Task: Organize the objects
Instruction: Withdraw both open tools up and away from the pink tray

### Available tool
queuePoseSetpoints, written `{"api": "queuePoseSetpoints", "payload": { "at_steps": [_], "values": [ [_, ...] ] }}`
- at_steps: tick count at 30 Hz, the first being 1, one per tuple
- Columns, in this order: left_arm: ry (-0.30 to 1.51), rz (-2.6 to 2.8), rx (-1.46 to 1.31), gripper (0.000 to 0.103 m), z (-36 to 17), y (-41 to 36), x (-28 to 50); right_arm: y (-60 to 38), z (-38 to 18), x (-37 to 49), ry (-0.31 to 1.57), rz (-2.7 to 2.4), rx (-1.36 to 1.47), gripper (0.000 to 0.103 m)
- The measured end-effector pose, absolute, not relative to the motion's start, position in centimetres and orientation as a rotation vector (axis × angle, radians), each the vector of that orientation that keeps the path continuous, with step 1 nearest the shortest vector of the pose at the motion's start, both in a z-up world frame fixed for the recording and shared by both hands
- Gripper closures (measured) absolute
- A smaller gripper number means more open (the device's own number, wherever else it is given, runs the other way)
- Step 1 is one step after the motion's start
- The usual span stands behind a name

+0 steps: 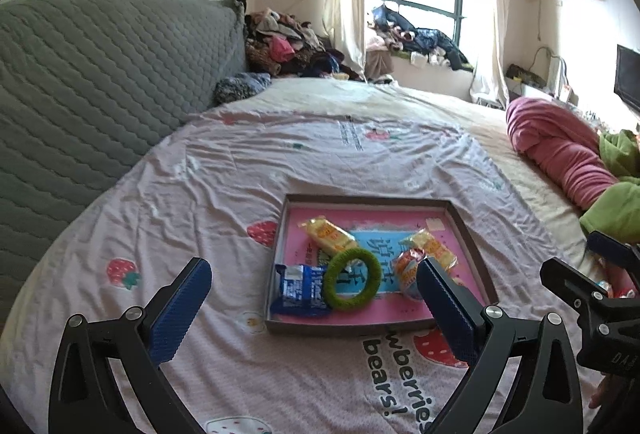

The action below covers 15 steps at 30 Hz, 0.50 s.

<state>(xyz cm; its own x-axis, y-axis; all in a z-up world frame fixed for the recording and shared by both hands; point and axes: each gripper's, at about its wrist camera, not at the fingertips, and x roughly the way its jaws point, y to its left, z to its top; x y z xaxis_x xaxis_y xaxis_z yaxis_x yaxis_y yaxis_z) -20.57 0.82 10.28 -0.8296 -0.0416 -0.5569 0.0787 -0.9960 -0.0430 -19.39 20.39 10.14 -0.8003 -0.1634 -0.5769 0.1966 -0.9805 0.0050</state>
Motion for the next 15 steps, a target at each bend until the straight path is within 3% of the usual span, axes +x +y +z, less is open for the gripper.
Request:
{"api": "queuePoseSetpoints", "payload": {
  "at_steps": [15],
  "values": [
    [0.117, -2.964, 0.841, 0.001, 14.6, 0.2, -17.6, 20.3, 14.0, -17.0, 0.083, -2.821, 0.875, 0.001]
  ]
}}
